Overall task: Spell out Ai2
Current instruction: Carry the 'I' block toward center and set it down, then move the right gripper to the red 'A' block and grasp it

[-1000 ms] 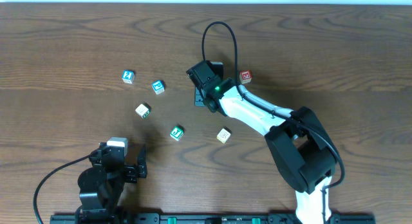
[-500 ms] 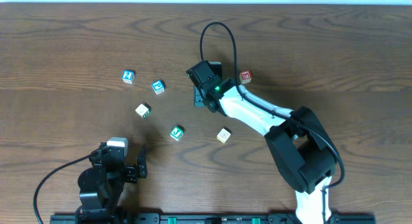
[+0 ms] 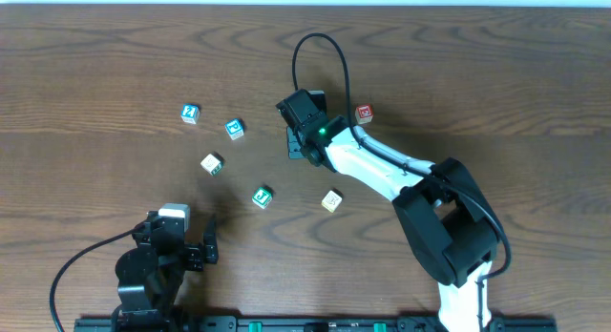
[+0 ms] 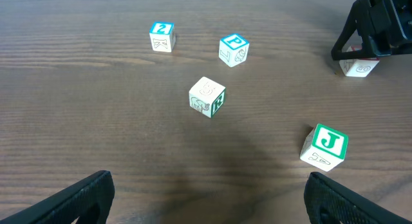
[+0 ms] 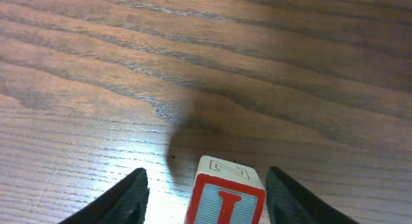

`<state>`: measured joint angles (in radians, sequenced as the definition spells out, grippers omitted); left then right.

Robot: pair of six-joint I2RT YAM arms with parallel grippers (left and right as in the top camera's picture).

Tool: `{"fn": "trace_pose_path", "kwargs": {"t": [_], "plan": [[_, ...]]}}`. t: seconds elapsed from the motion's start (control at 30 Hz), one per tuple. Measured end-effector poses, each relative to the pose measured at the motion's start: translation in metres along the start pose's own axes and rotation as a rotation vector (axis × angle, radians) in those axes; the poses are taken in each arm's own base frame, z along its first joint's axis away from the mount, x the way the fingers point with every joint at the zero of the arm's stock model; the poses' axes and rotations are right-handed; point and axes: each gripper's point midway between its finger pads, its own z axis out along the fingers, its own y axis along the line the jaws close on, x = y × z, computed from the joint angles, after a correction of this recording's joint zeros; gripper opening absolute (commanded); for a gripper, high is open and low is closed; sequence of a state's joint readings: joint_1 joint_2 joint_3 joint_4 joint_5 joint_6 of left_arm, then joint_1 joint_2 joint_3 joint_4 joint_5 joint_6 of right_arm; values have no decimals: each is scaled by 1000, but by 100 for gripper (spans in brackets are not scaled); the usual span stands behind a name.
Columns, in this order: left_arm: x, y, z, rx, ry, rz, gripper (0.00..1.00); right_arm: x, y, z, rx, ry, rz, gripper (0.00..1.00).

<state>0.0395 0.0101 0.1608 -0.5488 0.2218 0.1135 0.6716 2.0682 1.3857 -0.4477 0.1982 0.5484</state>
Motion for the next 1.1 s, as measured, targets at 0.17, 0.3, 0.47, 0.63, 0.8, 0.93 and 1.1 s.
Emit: {"fn": "trace_pose_path", "kwargs": {"t": [0.17, 0.3, 0.47, 0.63, 0.8, 0.93, 1.1], "plan": [[0, 0, 0, 0, 0, 0, 96, -1, -1, 0, 0, -2, -9, 66], [0, 0, 0, 0, 0, 0, 95, -5, -6, 1, 6, -3, -10, 64], [0, 0, 0, 0, 0, 0, 96, -16, -25, -18, 40, 21, -5, 72], [0, 0, 0, 0, 0, 0, 95, -41, -47, -96, 59, -39, 17, 75], [0, 0, 0, 0, 0, 0, 95, -39, -75, -170, 112, -97, 56, 78], [0, 0, 0, 0, 0, 0, 96, -1, -98, -175, 167, -73, 111, 82], [0, 0, 0, -1, 0, 0, 95, 73, -125, -135, 239, 40, 156, 85]]}}
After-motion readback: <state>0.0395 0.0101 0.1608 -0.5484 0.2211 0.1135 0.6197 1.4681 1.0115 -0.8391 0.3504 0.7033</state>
